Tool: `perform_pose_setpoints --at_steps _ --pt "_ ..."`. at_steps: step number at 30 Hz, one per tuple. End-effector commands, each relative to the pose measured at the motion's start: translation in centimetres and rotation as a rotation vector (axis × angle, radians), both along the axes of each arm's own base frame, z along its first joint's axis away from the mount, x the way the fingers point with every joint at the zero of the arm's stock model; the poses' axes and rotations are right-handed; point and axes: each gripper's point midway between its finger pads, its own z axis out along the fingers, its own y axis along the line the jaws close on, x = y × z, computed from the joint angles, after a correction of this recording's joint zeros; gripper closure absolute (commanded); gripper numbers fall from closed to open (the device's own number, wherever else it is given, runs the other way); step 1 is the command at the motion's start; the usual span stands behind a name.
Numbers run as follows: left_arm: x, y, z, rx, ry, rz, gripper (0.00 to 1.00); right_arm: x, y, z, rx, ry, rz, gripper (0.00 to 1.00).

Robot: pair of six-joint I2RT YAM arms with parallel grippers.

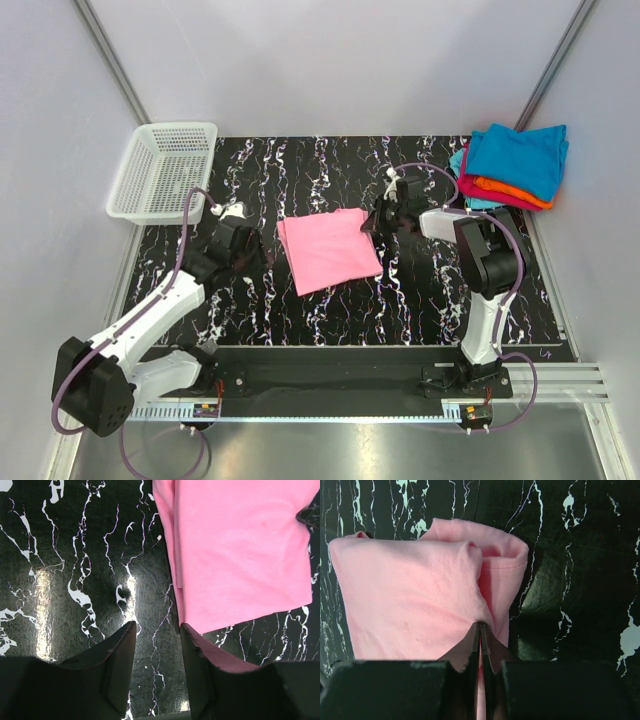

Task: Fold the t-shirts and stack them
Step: Neatly place the folded tshirt to the corner

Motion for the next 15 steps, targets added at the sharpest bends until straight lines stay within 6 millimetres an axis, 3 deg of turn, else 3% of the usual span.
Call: perform_pose_setpoints --at_steps 1,6,8,11,13,15 --pt "0.9 -0.1 0.7 0.013 -0.032 -0.009 0.55 1.6 -1.0 -0.4 -0.074 -0.029 -0.024 0.91" --pt "0.8 -0.2 0.8 0.006 -0.034 -0.012 0.55 2.7 -0.4 0.6 -0.054 -0.058 0.036 0.87" --pt "0.8 -0.2 0.9 0.005 -0.038 -0.014 0.55 3.0 -0.1 2.3 -0.045 -0.08 0.045 0.84" --pt "0.5 -0.2 0.9 0.002 -0.041 -0.019 0.54 3.4 -0.7 4.8 -0.06 -0.131 0.006 0.74" --pt "0.4 0.0 0.8 0.001 -0.043 -0.014 0.54 3.6 -1.6 6.9 -0.081 -0.182 -0.035 0.59" --pt "0.2 0.1 0.6 0.001 -0.038 -0.014 0.54 3.0 -2.2 7.4 -0.109 -0.175 -0.048 0.53"
